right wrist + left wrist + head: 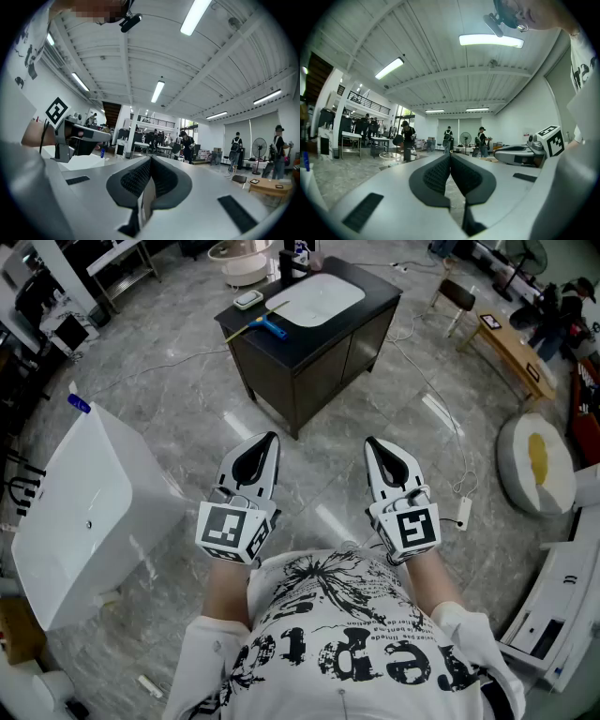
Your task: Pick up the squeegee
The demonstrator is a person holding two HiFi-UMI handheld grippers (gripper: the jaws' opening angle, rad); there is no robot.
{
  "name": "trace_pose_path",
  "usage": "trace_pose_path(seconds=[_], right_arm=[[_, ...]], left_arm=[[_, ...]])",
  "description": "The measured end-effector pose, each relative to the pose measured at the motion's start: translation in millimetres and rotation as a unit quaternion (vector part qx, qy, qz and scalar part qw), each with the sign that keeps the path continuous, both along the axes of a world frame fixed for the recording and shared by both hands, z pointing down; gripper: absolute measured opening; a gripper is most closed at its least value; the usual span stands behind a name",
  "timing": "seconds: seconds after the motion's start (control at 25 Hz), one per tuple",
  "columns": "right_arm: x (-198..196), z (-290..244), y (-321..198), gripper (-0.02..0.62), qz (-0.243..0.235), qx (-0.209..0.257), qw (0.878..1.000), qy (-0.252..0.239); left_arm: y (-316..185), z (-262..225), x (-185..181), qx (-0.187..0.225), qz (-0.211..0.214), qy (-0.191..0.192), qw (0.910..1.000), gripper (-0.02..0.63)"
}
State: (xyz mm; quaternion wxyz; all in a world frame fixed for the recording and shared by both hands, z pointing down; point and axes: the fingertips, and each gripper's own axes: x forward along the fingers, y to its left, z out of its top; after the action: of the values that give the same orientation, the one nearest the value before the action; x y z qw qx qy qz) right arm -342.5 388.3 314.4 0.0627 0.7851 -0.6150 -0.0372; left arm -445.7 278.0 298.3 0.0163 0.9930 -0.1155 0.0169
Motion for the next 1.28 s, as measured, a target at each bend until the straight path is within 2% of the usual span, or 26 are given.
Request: trace_pose_path(seconds=[0.52,0.64,0.68,0.72,0.84,1.04,1.28], right_arm=[[0,2,-26,0.014,-0.004,-0.002,1.0,0.006],[9,1,-32,0.014,0.002,0.005,1.0,0.006],[14,1,-33,0.014,0.005,0.007,1.0,0.002],[19,3,-34,0.014,0.006,0.009,1.0,-0.002],[37,6,-40,0.014,0.003,0.007,1.0,-0.009],[81,14,-59,0.014,-0.012,0.007,1.0,-0.018],[174,35,-93,0.015,-0.056,0.005,0.998,-0.024]], left_arm=[[-24,5,5,-0.009,0.001,0.001,1.0,0.014],[-30,2,14,-0.012,-0.006,0.016,0.9998,0.014],[-33,0,17,-0.01,-0.014,0.029,0.9994,0.163],[-37,-2,21,-0.007,-0.024,0.04,0.9989,0.385],[-48,-5,32,-0.003,-0.051,0.048,0.9975,0.39],[-62,9,70,0.01,-0.065,0.013,0.9977,0.389],[-87,30,151,0.013,-0.113,-0.001,0.9936,0.388]])
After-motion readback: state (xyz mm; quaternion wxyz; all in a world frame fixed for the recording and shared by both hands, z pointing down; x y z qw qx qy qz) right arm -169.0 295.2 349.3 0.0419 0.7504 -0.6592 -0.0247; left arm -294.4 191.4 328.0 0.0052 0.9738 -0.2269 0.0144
